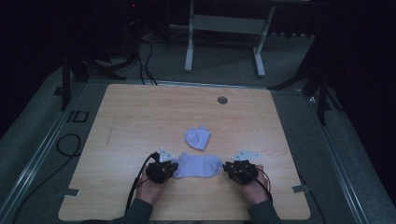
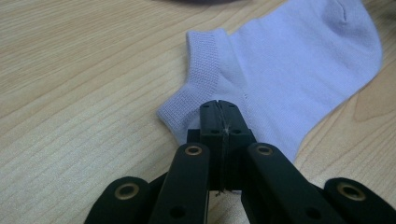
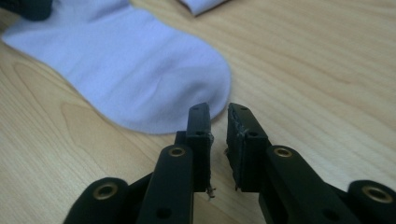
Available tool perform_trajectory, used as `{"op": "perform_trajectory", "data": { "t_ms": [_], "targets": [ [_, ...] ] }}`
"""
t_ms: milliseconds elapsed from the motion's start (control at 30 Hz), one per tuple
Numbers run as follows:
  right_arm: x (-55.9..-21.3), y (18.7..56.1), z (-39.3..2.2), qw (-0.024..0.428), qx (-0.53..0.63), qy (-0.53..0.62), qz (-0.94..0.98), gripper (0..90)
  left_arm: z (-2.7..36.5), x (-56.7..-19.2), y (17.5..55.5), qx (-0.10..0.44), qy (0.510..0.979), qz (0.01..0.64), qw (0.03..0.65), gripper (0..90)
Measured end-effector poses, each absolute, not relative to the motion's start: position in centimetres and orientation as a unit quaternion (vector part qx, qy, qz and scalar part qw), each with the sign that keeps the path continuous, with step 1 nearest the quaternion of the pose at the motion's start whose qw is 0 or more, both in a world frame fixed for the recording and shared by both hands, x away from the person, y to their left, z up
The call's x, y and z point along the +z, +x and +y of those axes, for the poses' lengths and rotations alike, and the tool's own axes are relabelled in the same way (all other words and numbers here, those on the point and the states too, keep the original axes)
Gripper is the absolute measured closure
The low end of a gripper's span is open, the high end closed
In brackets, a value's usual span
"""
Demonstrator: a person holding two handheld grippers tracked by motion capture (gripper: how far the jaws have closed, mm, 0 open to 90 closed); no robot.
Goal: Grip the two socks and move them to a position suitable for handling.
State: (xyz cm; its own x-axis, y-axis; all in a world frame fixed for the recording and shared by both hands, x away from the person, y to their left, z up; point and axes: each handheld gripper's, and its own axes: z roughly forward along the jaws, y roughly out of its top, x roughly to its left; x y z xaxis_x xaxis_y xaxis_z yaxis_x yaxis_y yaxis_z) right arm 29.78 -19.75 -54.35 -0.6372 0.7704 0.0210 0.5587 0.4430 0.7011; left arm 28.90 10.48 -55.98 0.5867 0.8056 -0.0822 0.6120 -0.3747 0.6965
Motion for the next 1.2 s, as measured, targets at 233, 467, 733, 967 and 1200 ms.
{"op": "perform_trajectory", "data": {
  "t_ms": [233, 467, 733, 967, 1200],
  "targets": [
    [-53.3, 30.4, -19.2, 0.16, 0.356, 0.387, 0.836, 73.6, 10.5, -56.0, 28.9, 0.137, 0.818, 0.434, 0.353, 89.7],
    [-52.5, 31.7, -17.6, 0.161, 0.358, 0.371, 0.841, 70.4, 10.5, -56.0, 28.9, 0.135, 0.817, 0.434, 0.355, 89.6],
    [-51.8, 33.6, -14.9, 0.157, 0.361, 0.35, 0.85, 68.8, 10.5, -56.0, 28.9, 0.135, 0.816, 0.434, 0.356, 89.5],
    [-50.7, 35.1, -12.2, 0.154, 0.367, 0.324, 0.858, 68.8, 10.6, -56.0, 29.0, 0.135, 0.817, 0.433, 0.357, 89.5],
    [-51.2, 37.8, -9.9, 0.144, 0.356, 0.333, 0.861, 67.0, 10.6, -56.0, 29.0, 0.134, 0.816, 0.434, 0.358, 89.5]
  ]
}}
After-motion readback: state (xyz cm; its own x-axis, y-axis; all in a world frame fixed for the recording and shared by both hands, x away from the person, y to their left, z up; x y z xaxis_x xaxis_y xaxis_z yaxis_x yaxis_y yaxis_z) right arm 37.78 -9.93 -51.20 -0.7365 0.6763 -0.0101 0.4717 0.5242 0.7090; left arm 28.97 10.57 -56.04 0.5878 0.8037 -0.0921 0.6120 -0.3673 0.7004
